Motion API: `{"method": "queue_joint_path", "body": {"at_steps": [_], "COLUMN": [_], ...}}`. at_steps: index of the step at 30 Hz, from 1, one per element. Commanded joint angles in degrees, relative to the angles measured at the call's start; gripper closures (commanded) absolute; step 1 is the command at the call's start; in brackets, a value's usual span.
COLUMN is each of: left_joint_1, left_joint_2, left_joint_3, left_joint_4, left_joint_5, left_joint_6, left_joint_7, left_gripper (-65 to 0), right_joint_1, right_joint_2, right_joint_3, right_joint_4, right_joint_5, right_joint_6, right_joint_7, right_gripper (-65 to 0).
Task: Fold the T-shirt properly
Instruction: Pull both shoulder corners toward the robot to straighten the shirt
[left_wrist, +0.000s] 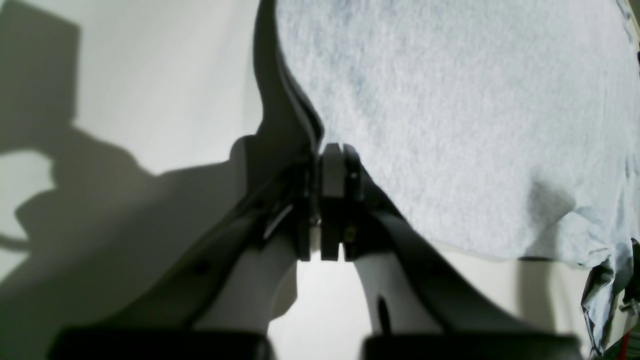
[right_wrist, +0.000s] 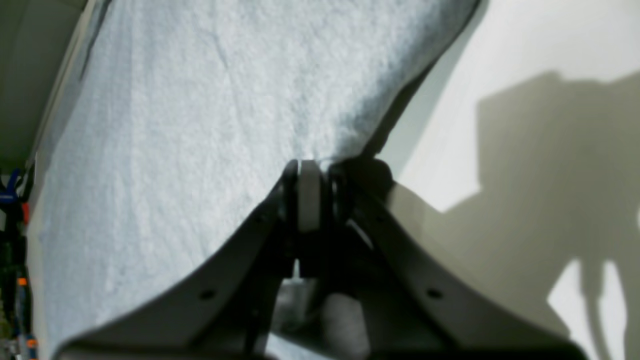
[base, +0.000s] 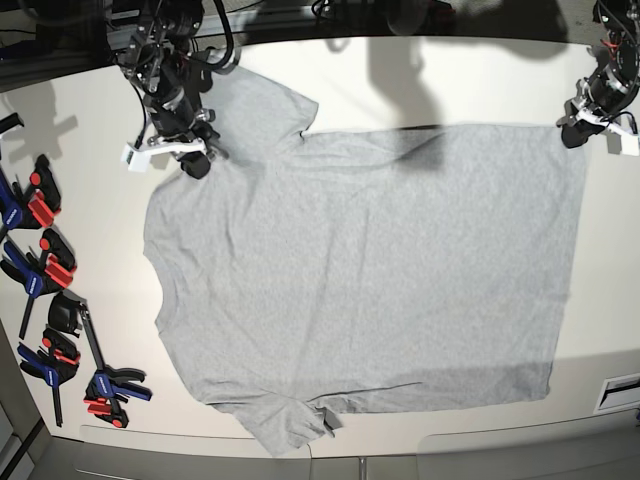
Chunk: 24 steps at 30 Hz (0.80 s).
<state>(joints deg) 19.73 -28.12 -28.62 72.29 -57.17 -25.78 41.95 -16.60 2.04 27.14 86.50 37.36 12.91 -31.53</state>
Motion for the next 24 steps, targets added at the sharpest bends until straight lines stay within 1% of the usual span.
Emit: {"method": "queue_joint_path", "body": {"at_steps": [1,2,5,7,12,15,20,24], "left_joint_1": [0.48,0.81,2.75,4.98,12.39,16.85,23.06,26.25], "left_joint_2": [-0.98,-0.98,-0.98,-0.96,-0.94,-0.76,1.86,4.07], "left_joint_3": [-0.87,-1.42,-3.56,-4.98,-8.13,-10.08,-13.44,-13.77], "left_joint_4": [0.44,0.48,2.01,4.11,11.08,15.65,21.73,23.65], "left_joint_5": [0.07,0.04,-0.33,-0.81,-1.46,-1.44,-1.44,-1.46], "left_joint_6": [-0.02,-0.09,-1.9,-1.92,-1.97,-1.97,-2.16,-2.19], "left_joint_7": [0.24,0.44,0.46,0.5,0.63,0.66,0.87,1.62], "left_gripper": [0.0,0.0,0.0,0.0,0.0,0.0,0.0,0.0], "right_joint_1": [-1.07,-2.12,-5.57,-8.0,-13.88,-17.07,-22.4,-26.43], "right_joint_2": [0.35,0.35,0.35,0.35,0.35,0.35,0.33,0.35], "right_joint_3": [0.76,1.4,3.41,4.57,6.03,6.29,6.29,6.29], "right_joint_4": [1.79,2.8,6.08,8.24,14.01,17.68,23.61,26.47], "right_joint_5": [0.07,0.07,0.09,0.28,0.48,0.48,0.07,-1.88], "right_joint_6": [0.26,0.26,0.79,1.81,1.88,1.88,1.9,1.86], "right_joint_7": [-0.09,-0.2,-0.72,-0.76,-1.07,-2.36,-4.0,-4.9], "right_gripper": [0.0,0.0,0.0,0.0,0.0,0.0,0.0,0.0]}}
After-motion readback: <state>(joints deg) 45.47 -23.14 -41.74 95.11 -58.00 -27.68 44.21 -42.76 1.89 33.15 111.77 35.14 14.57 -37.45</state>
